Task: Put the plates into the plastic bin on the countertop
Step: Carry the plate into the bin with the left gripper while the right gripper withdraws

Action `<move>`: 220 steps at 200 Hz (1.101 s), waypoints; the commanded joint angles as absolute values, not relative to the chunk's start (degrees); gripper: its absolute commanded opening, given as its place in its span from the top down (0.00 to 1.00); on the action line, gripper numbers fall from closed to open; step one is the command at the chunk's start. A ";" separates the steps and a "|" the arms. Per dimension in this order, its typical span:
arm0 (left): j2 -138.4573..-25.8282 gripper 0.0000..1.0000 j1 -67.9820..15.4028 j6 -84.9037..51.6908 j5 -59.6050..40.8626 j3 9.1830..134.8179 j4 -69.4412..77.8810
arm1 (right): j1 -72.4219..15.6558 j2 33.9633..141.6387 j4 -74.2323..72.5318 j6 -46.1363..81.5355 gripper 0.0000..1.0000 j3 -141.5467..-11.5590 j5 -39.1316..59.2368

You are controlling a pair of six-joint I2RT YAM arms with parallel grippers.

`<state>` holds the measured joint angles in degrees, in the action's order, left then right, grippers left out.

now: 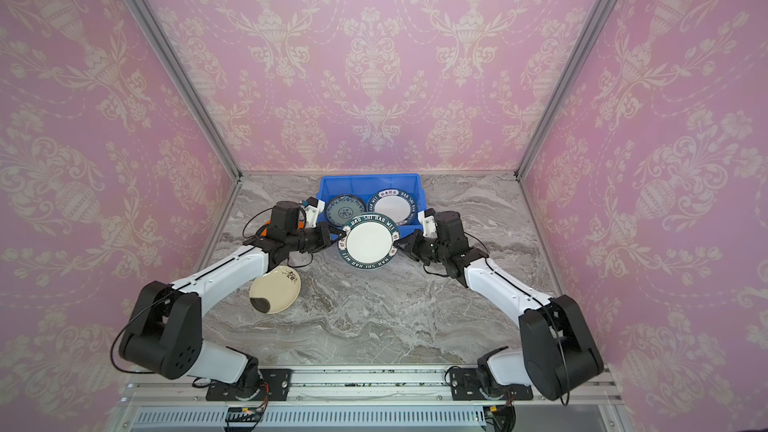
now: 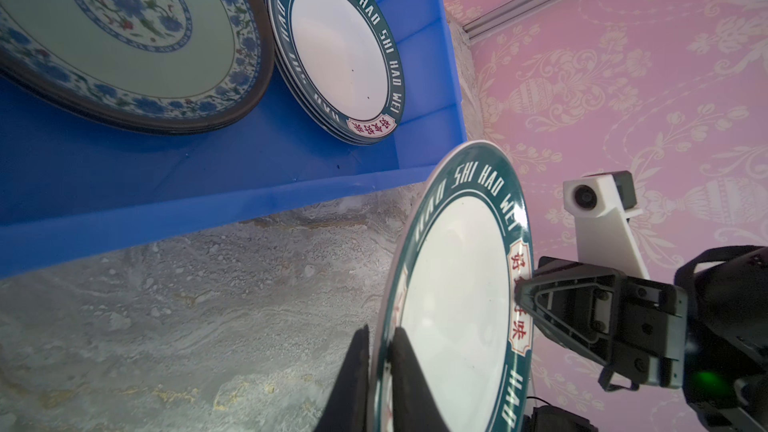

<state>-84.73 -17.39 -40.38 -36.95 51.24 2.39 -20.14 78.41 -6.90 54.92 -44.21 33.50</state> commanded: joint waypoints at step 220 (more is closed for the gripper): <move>-121.11 1.00 -18.18 -50.55 -25.36 90.15 9.95 | 0.82 74.17 -10.73 58.36 0.54 -44.25 34.26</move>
<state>-119.15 -17.17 -48.23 -26.61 86.65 7.75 -0.05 74.26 -11.18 58.54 -43.27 32.93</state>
